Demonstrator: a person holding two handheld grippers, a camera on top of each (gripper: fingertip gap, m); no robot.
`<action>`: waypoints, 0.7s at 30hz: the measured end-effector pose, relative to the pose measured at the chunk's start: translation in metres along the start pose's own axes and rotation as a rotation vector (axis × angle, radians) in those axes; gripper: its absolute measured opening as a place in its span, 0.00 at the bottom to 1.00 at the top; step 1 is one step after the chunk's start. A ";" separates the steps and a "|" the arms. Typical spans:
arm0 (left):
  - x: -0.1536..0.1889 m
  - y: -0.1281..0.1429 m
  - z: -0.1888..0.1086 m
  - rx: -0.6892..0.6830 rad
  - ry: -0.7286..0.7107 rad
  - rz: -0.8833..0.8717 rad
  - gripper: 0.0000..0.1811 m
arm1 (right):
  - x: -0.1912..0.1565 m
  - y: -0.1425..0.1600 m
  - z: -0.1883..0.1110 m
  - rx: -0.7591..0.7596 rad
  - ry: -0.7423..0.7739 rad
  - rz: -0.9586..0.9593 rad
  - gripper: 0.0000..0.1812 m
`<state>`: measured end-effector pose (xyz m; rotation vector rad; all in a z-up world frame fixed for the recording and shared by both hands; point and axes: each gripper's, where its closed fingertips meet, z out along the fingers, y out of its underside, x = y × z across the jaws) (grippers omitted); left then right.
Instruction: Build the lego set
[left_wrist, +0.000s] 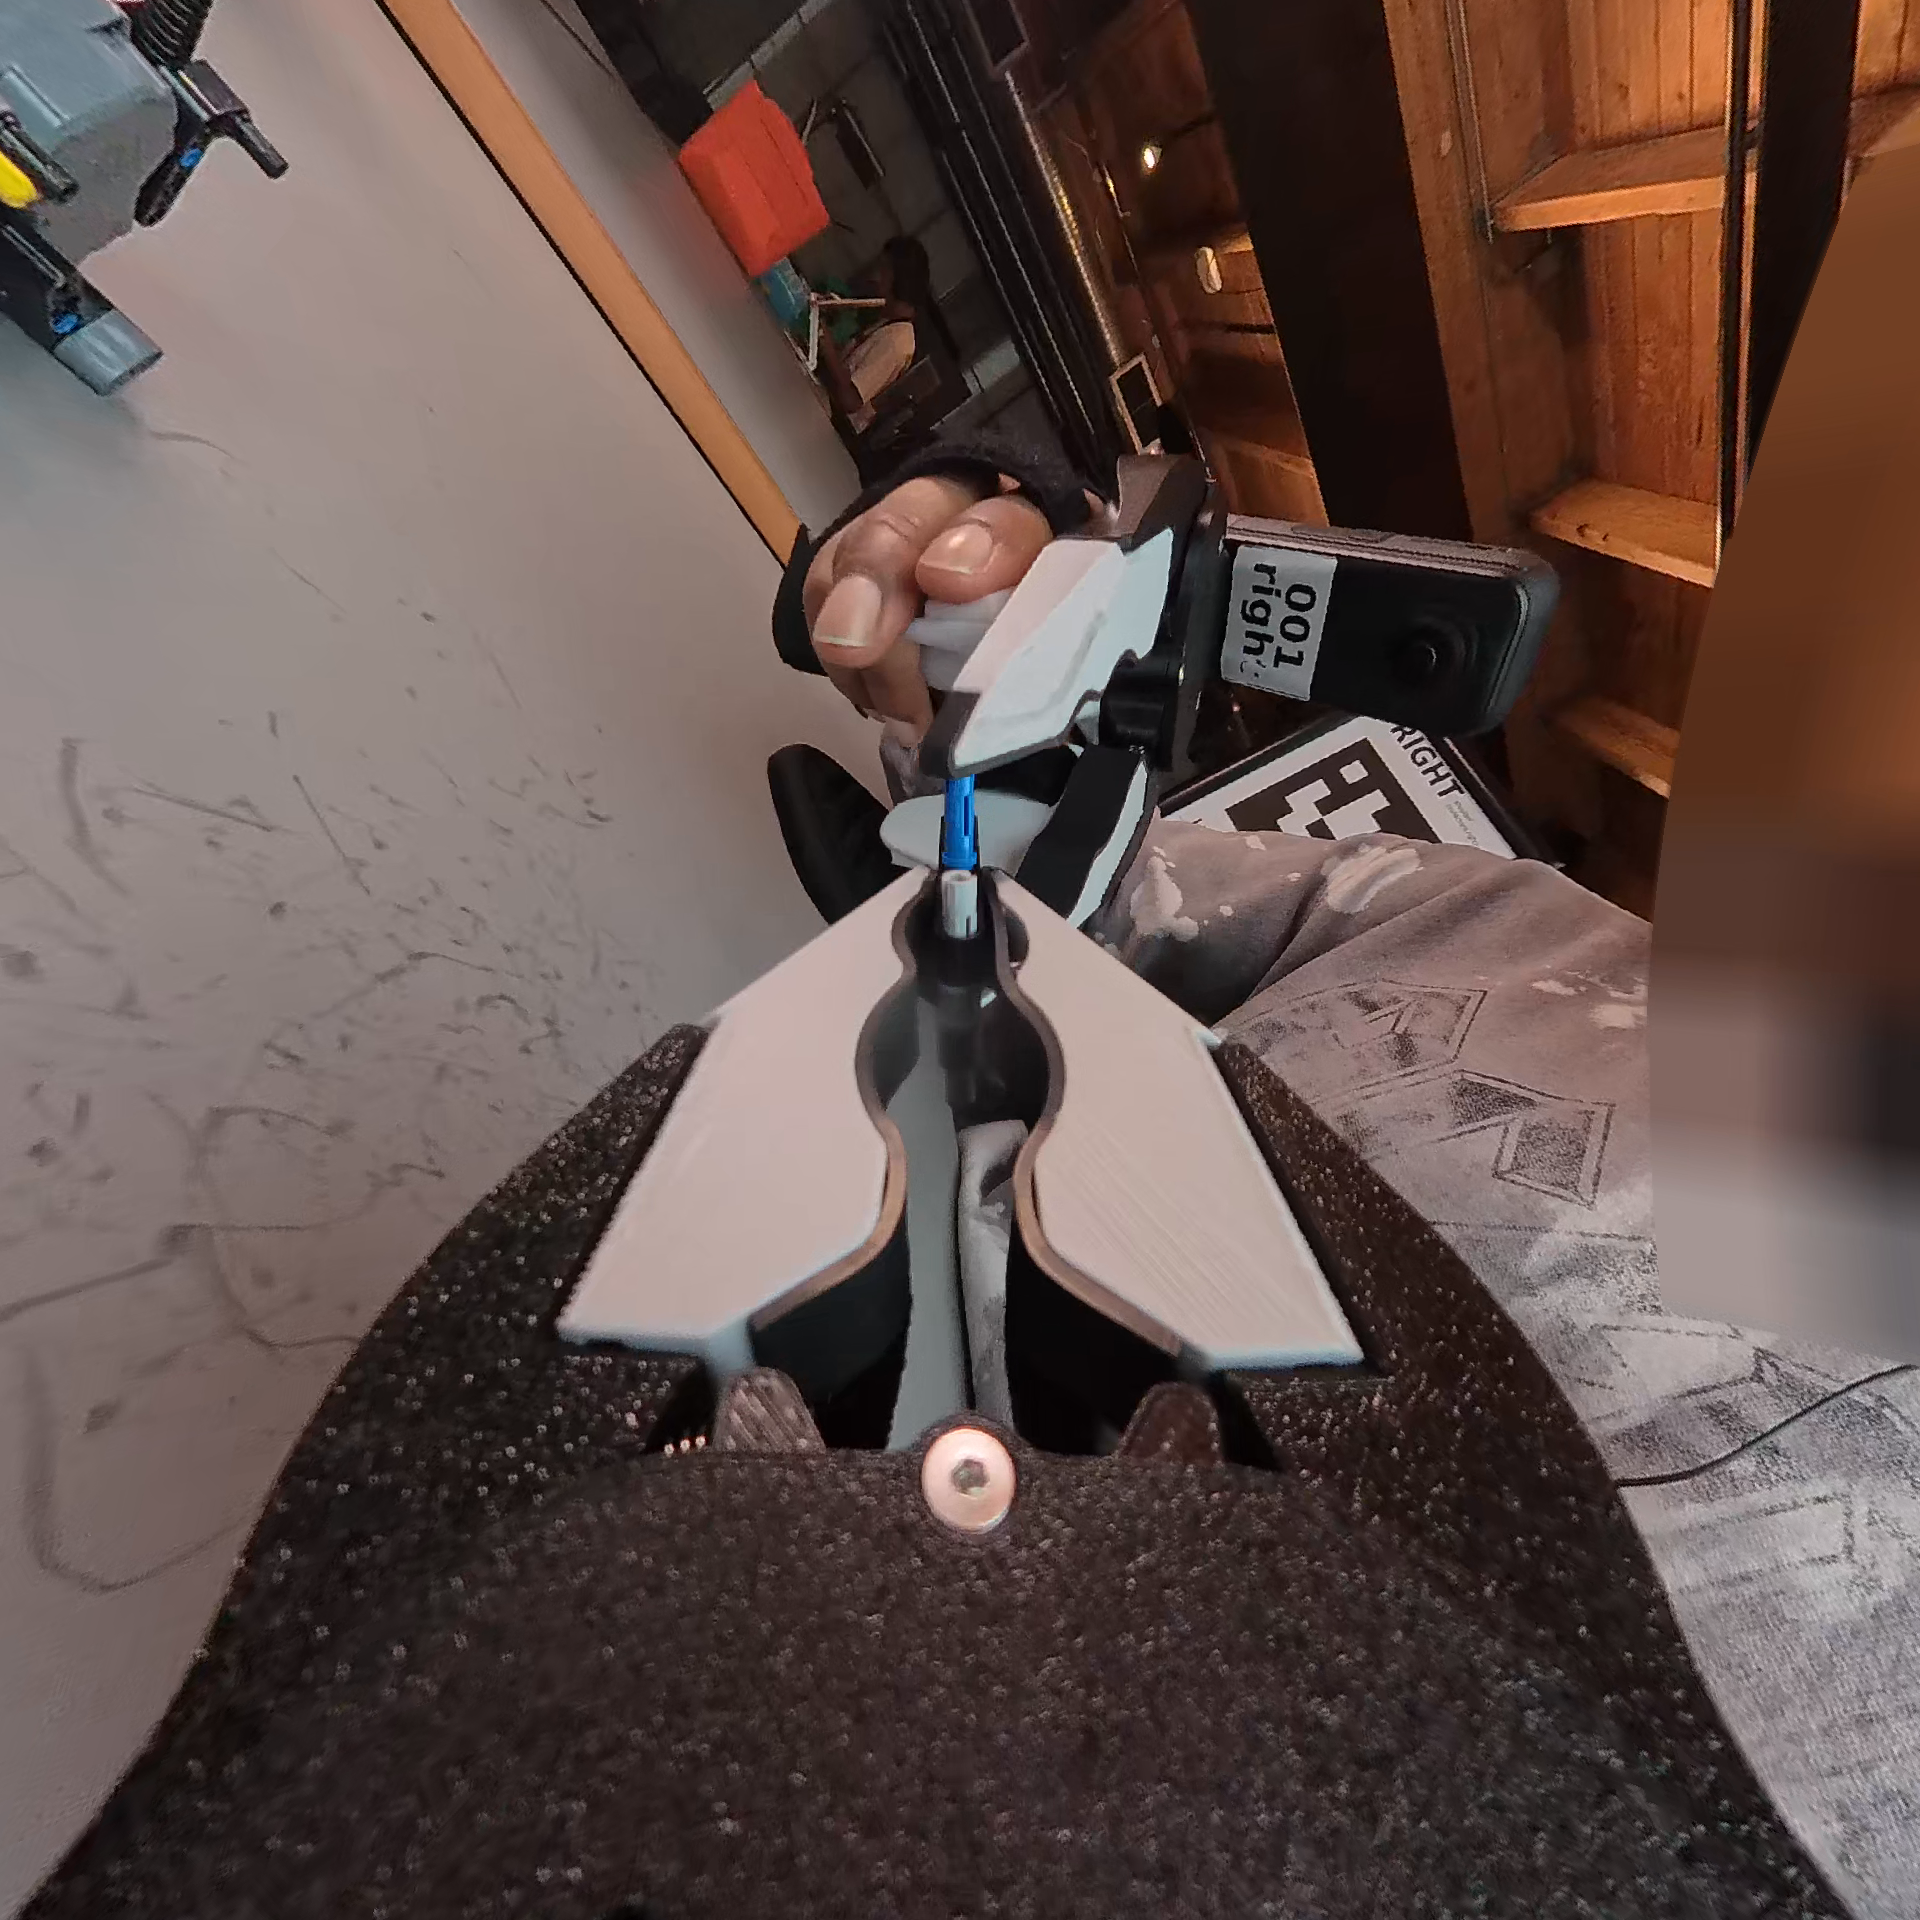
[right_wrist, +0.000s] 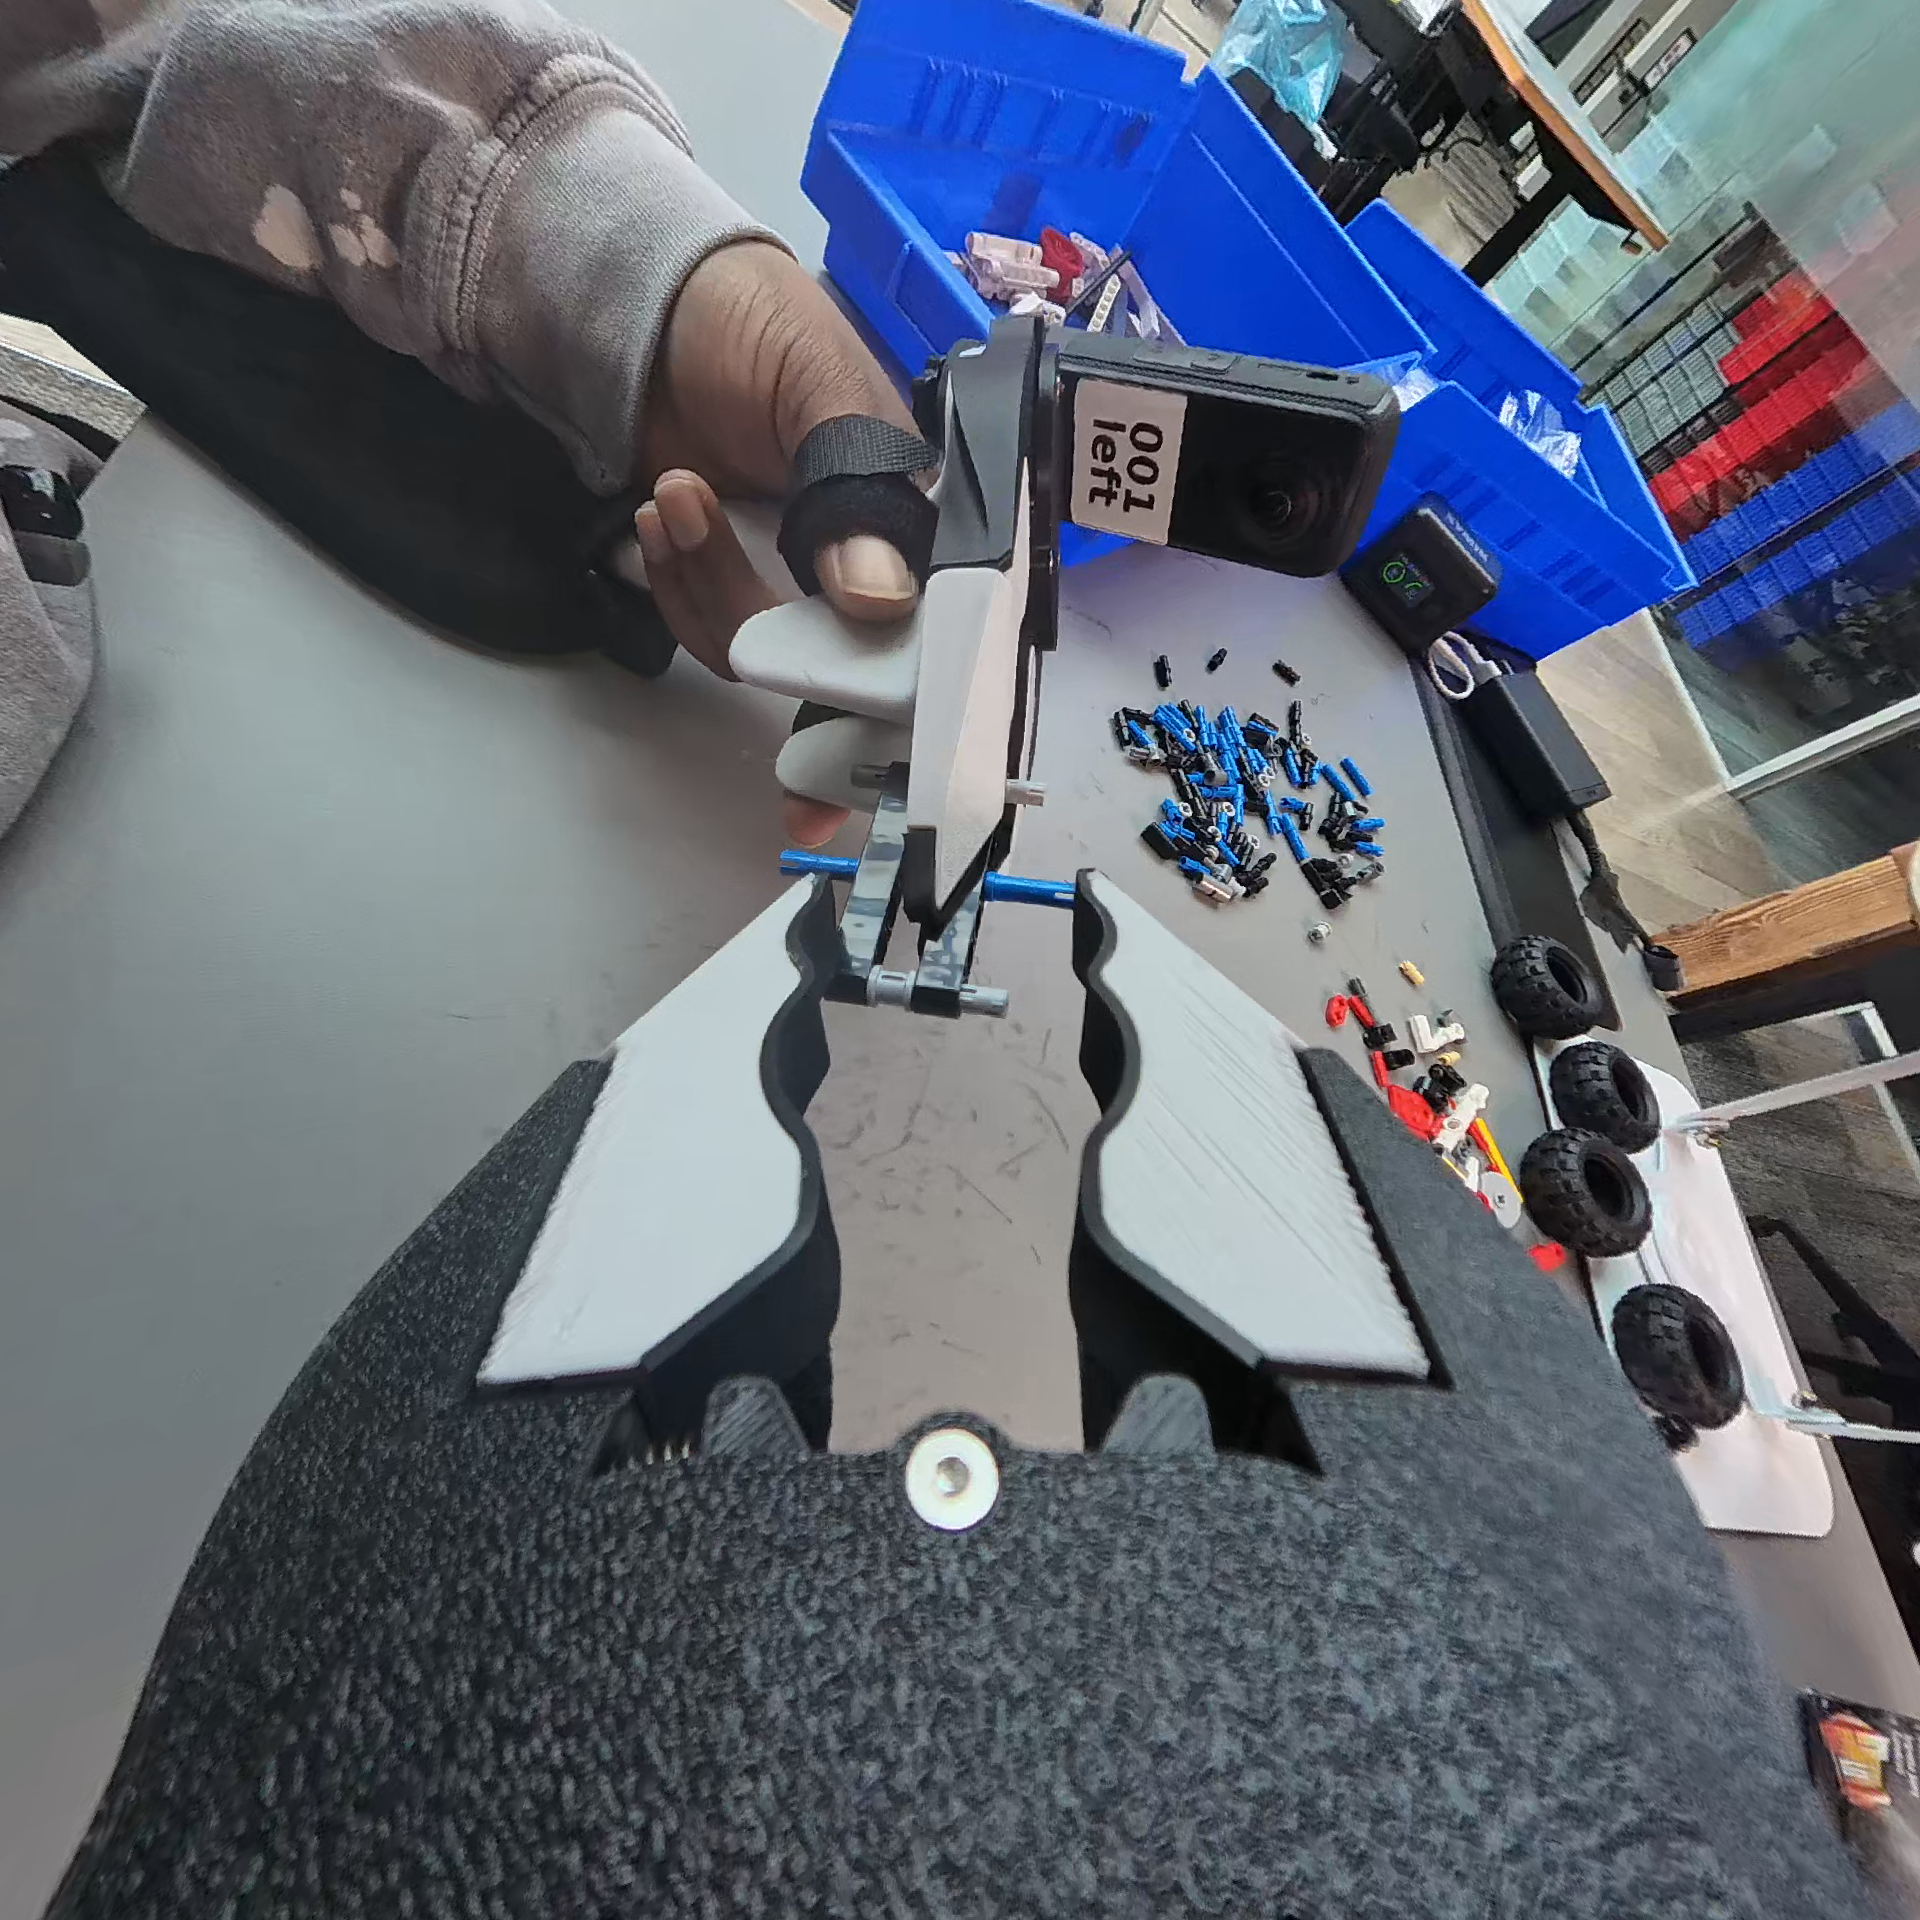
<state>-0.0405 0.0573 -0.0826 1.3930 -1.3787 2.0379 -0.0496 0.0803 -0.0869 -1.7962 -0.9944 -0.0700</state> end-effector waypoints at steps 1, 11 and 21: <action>-0.001 0.000 0.000 -0.003 -0.009 0.004 0.03 | -0.001 0.001 0.001 -0.005 -0.002 0.002 0.24; -0.007 0.003 0.001 -0.016 -0.026 -0.023 0.03 | 0.004 0.004 0.003 0.036 0.039 0.086 0.25; -0.014 -0.025 -0.018 0.158 -0.037 -0.032 0.03 | 0.019 0.008 -0.015 0.188 0.075 0.250 0.34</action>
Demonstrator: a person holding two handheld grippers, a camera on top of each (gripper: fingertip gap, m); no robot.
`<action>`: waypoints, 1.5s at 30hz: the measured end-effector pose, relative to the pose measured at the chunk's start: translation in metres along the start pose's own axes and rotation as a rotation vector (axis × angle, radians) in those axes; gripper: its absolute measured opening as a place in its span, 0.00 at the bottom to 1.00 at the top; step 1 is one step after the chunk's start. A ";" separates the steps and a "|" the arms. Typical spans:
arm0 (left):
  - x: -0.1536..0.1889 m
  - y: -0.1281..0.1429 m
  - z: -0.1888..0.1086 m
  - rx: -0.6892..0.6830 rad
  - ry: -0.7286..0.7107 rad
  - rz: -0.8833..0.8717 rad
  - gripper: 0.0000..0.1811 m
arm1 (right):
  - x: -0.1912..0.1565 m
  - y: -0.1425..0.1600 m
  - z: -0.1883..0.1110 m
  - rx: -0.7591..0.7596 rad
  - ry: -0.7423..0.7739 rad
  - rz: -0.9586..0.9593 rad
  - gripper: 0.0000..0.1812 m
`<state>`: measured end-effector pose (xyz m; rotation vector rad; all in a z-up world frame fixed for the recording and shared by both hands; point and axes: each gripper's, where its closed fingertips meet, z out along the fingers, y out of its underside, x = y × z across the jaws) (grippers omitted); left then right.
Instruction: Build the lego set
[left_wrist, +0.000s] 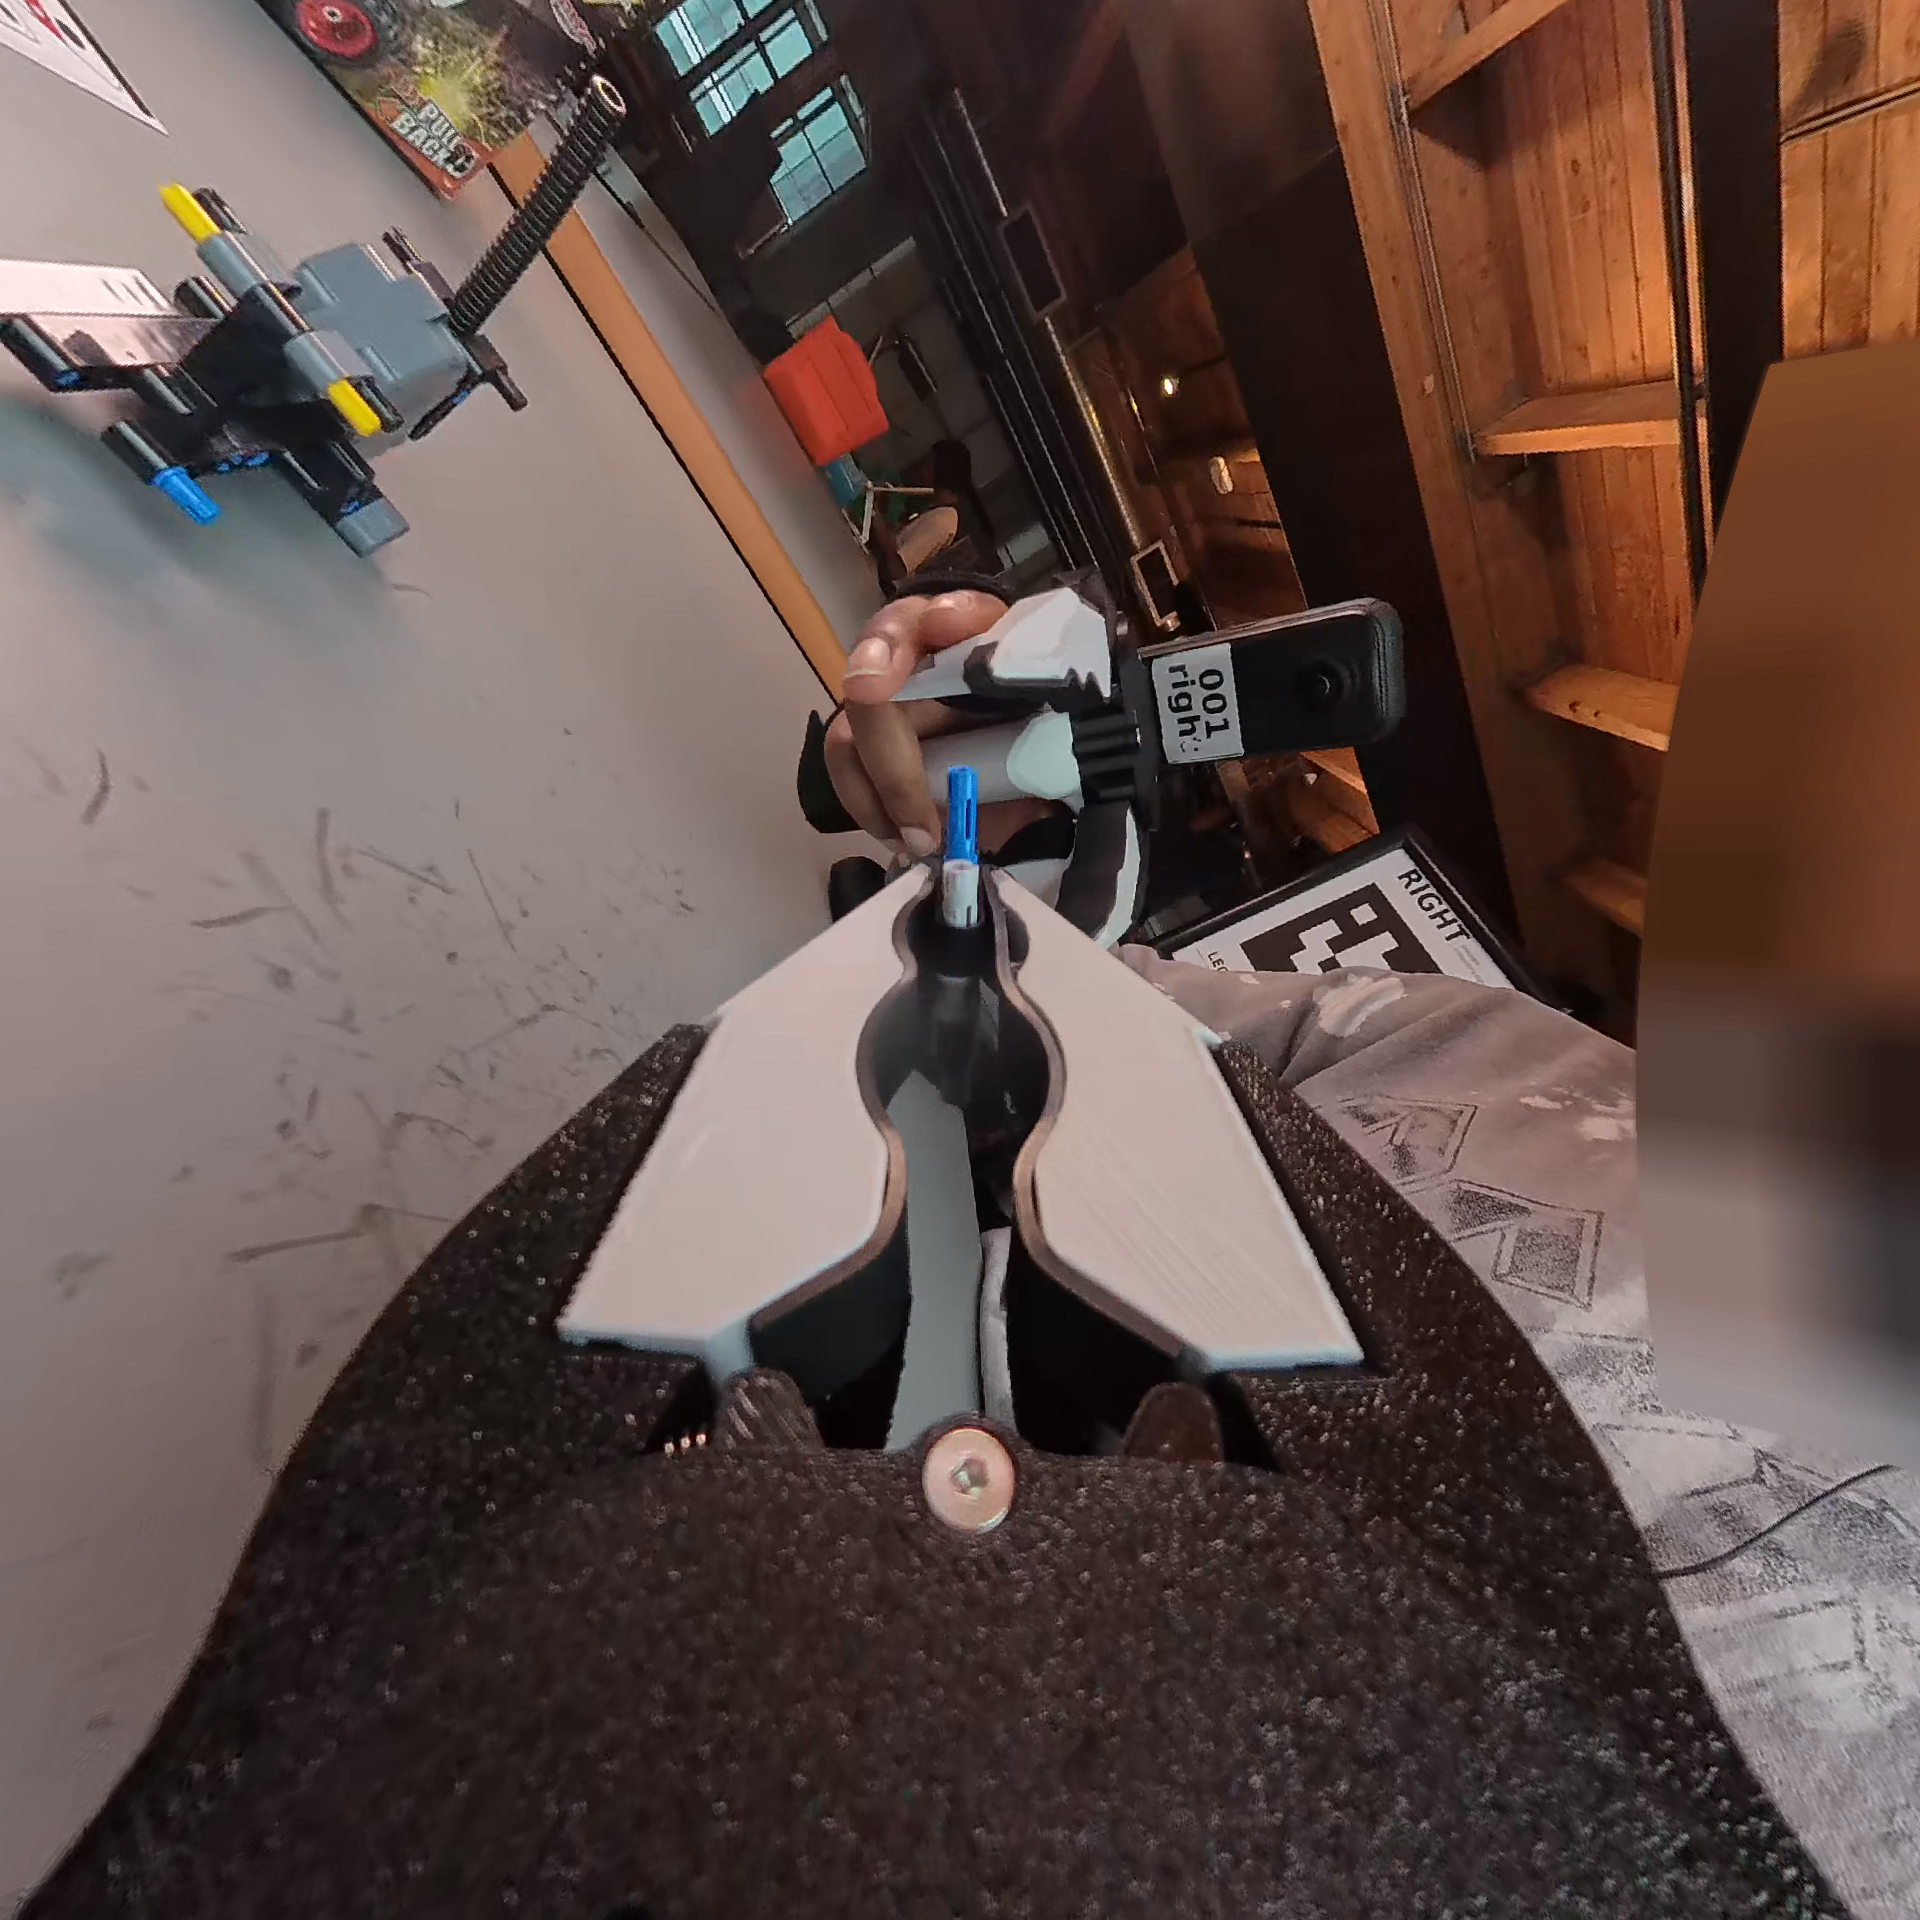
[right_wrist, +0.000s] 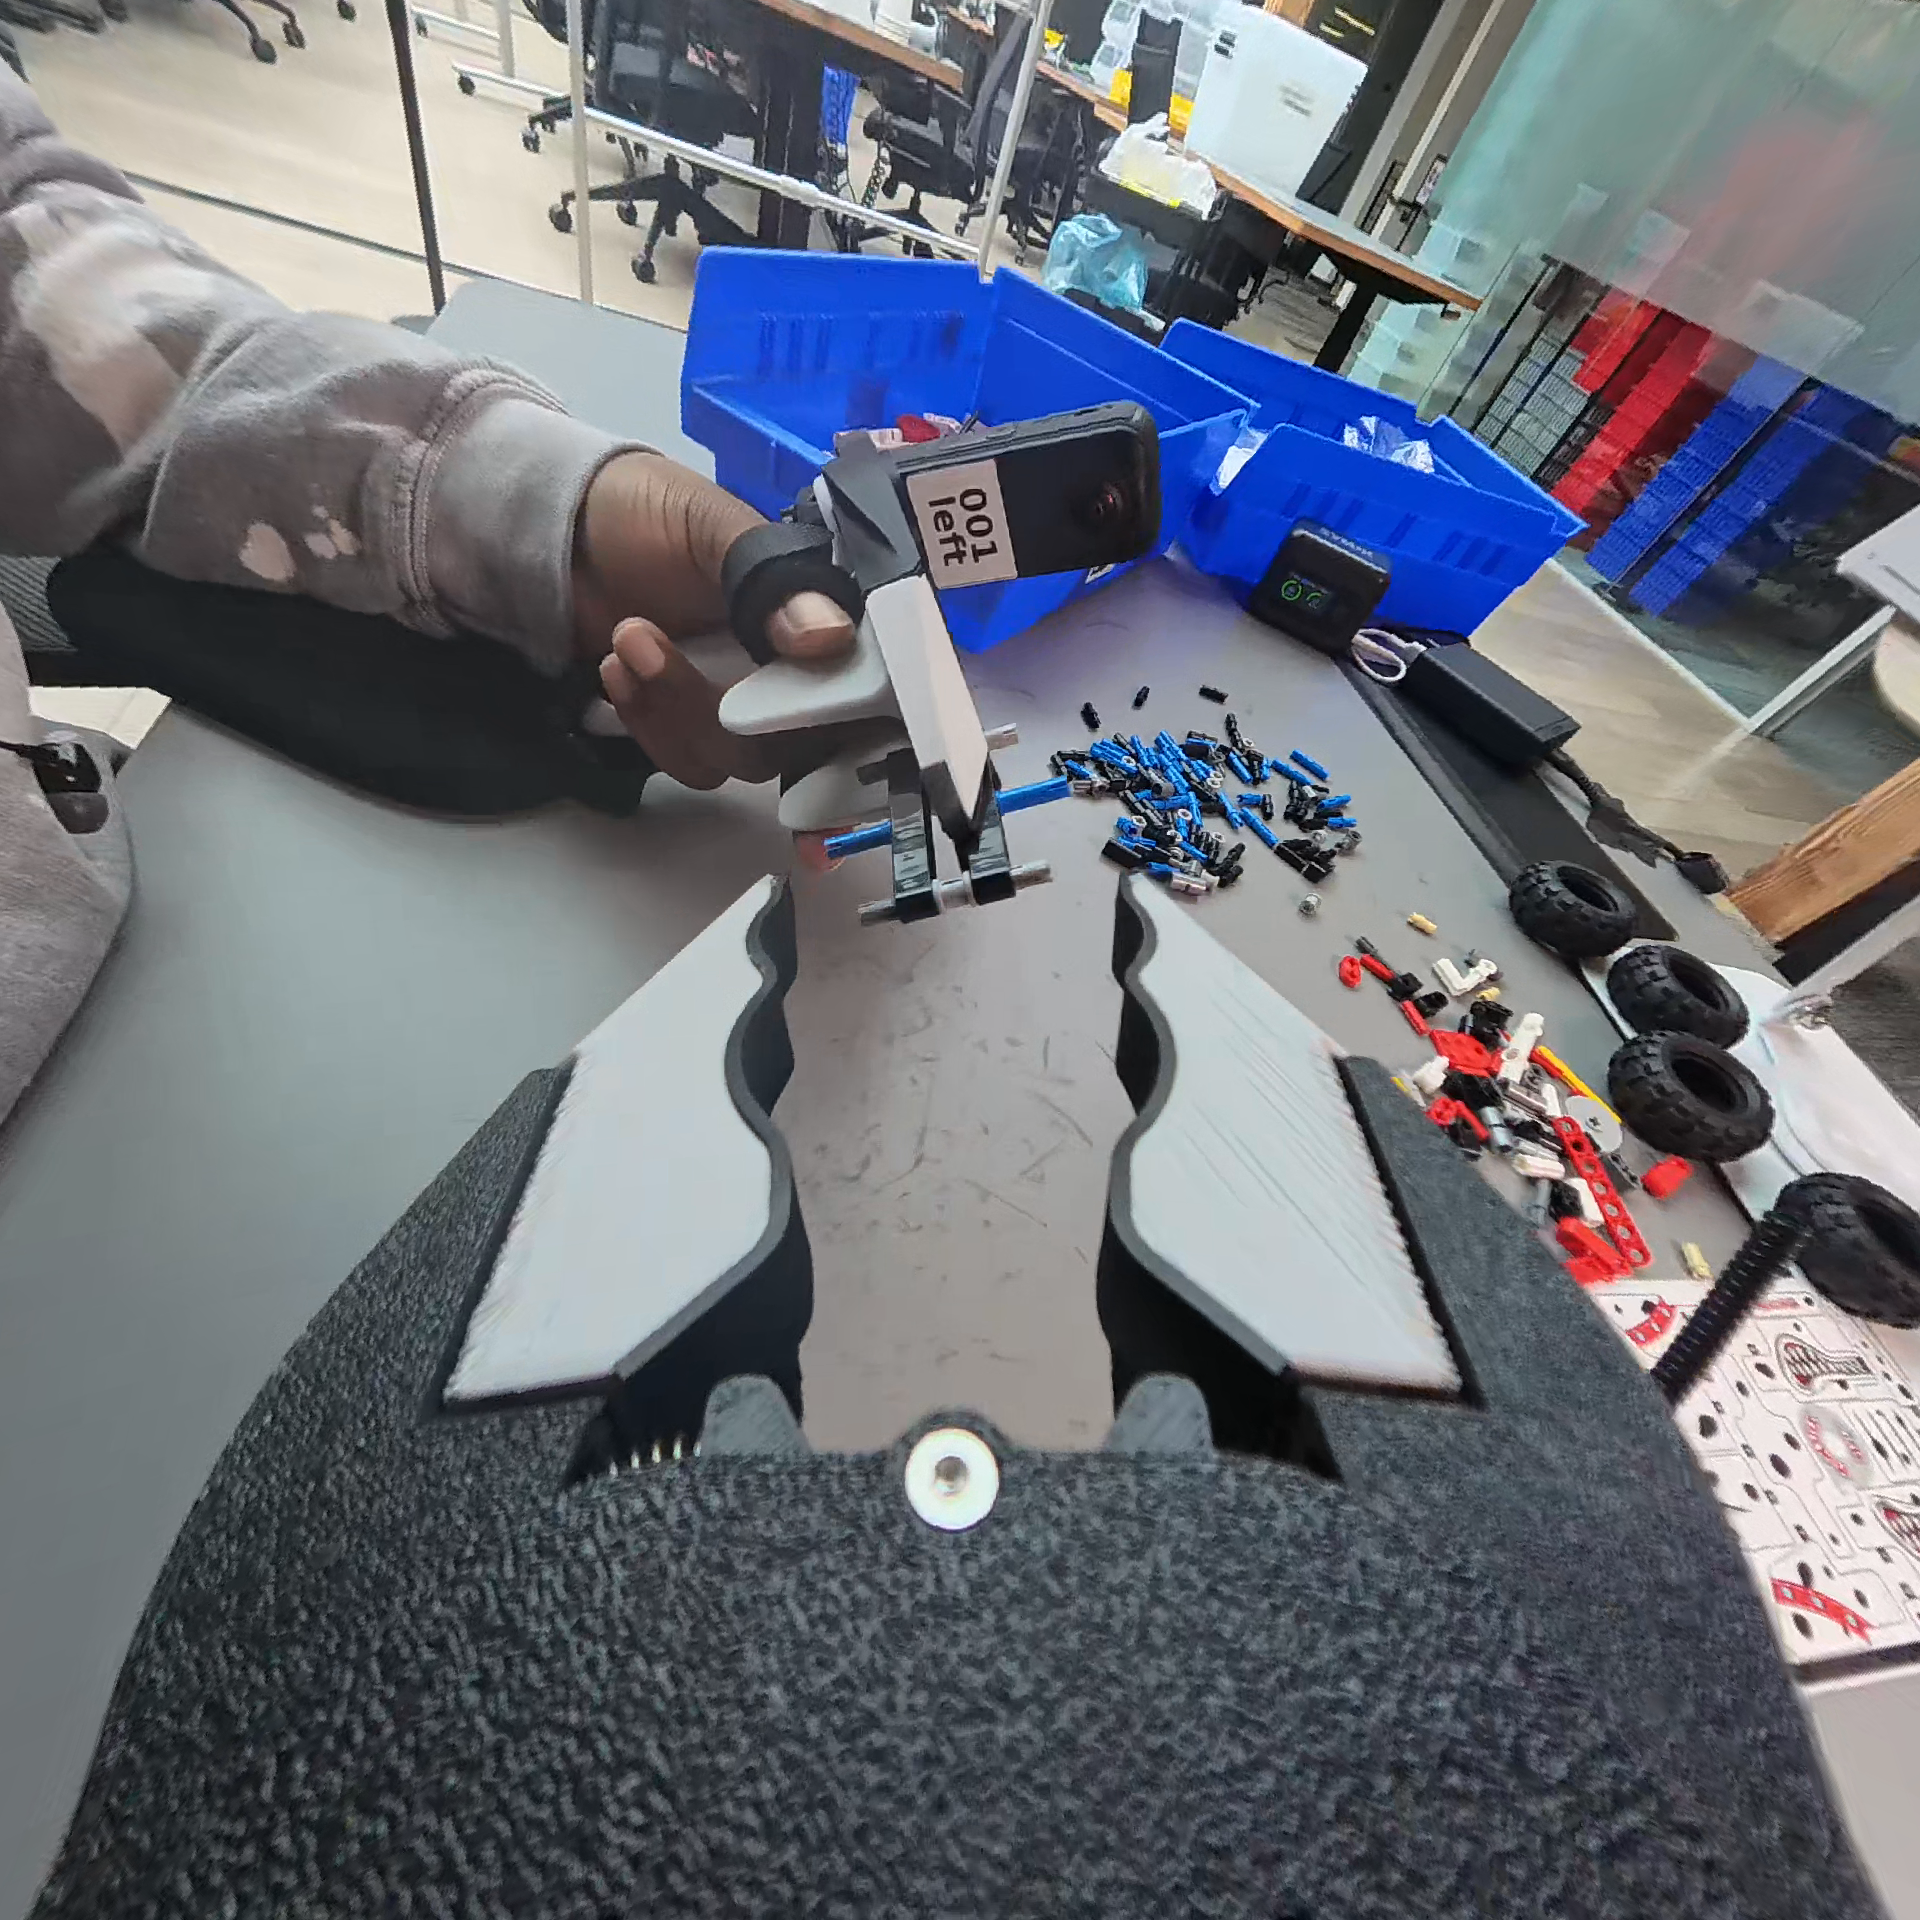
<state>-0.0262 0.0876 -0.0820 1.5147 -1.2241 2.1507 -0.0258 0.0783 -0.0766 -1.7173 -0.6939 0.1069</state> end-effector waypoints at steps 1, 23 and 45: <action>0.000 0.000 0.000 -0.001 -0.002 0.001 0.03 | -0.001 0.002 0.002 -0.005 0.003 -0.006 0.33; 0.000 0.002 0.001 -0.001 -0.003 0.009 0.05 | 0.005 0.009 0.013 -0.004 0.104 -0.125 0.23; -0.011 0.001 -0.001 -0.002 -0.184 0.125 0.03 | 0.010 0.023 0.020 -0.196 0.240 -0.360 0.14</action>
